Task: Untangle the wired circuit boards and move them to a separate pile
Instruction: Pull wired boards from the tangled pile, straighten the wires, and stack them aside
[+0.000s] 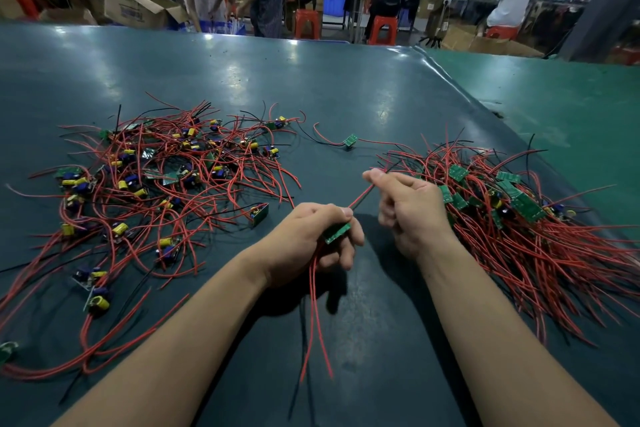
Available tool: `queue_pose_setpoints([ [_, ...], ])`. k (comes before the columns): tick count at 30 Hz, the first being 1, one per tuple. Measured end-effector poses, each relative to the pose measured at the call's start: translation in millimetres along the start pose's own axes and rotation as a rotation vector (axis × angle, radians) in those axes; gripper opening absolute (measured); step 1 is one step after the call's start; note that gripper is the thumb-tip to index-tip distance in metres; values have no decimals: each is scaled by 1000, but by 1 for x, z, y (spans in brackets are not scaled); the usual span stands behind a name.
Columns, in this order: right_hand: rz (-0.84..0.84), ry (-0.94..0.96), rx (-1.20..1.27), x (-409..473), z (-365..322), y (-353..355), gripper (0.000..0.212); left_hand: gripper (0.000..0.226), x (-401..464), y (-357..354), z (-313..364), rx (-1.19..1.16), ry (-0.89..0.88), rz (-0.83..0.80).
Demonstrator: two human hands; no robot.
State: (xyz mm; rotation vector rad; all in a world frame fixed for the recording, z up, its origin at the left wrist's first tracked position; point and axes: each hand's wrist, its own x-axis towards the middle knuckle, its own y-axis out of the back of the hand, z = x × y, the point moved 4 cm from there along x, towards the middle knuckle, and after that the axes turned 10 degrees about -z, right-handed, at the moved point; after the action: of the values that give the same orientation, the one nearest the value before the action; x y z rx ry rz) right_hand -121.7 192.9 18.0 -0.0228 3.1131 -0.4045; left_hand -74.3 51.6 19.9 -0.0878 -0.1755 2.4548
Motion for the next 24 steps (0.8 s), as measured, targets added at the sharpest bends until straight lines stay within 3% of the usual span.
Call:
queue_pose_setpoints([
  [5, 254, 82, 198, 8, -11, 28, 11, 36, -5, -6, -2, 79, 29, -113],
  [9, 188, 130, 287, 4, -12, 16, 35, 32, -2, 1, -1, -145, -62, -2],
  [12, 249, 168, 303, 0, -15, 18, 48, 32, -3, 7, 0, -337, -113, 48],
  [14, 251, 227, 169, -3, -18, 21, 34, 29, -4, 13, 2, -409, -162, 91],
  [16, 129, 327, -163, -8, -20, 9, 9, 28, -5, 18, 5, -472, -195, 143],
  [18, -75, 454, -545, -15, -14, -14, 22, 27, -5, 21, 7, -548, -229, 194],
  [20, -258, 546, -766, -22, -3, -34, 38, 27, -3, 25, 7, -641, -252, 243],
  [24, -325, 674, -851, -26, 0, -39, 71, 29, -4, 34, 6, -583, -230, 347],
])
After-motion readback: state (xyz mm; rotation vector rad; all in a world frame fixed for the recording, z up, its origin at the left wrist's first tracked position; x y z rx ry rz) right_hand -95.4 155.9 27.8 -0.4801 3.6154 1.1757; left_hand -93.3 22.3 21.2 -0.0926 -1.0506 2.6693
